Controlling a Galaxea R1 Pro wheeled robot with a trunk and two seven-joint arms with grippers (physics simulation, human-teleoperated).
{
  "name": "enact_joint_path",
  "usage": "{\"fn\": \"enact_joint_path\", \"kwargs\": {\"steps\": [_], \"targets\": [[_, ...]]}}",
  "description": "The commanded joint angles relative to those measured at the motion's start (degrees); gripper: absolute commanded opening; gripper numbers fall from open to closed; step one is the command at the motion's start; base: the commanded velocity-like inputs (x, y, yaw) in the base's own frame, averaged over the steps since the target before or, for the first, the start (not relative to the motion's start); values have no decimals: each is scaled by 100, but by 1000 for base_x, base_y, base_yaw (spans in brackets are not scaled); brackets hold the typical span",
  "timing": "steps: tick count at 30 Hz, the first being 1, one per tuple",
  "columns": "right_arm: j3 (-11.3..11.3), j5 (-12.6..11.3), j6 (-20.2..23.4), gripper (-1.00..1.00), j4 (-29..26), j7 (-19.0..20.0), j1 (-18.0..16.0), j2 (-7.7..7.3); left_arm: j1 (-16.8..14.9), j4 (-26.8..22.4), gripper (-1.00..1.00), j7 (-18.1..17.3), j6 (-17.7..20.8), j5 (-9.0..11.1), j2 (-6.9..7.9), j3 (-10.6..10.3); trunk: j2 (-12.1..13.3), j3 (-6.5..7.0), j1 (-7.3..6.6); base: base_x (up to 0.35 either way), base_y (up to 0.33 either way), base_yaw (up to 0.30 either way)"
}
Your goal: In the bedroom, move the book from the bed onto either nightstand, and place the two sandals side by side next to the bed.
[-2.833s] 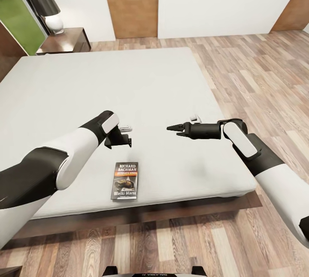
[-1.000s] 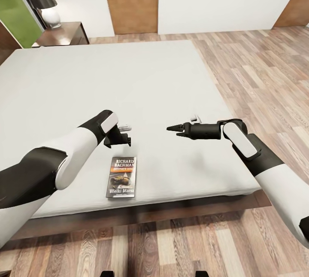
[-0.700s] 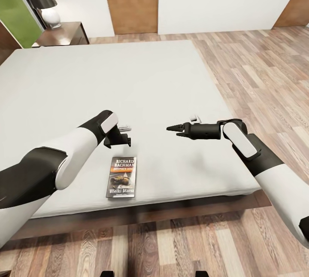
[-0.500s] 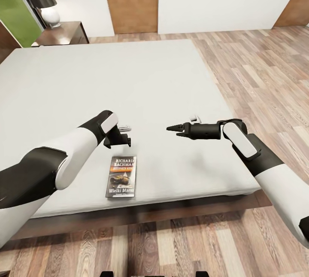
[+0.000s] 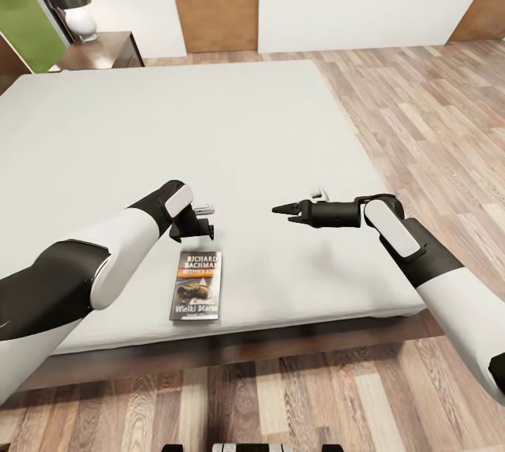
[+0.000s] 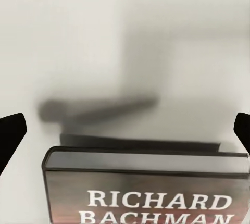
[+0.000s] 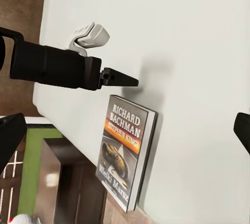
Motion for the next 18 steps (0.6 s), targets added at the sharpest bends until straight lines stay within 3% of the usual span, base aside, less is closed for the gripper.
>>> {"fn": "enact_joint_path", "kwargs": {"steps": [1,9,18], "targets": [[9,46,1,100,1,55,-6,-5,-2,-6,100,37,18,62,1,-38,-43,-22,22,0,0,0],[9,46,1,100,1,55,-6,-5,-2,-6,100,37,18,62,-4,-38,-364,-165,198,0,0,0],[9,46,1,100,1,55,-6,-5,-2,-6,100,37,18,62,-8,-38,-364,-165,198,0,0,0]]}}
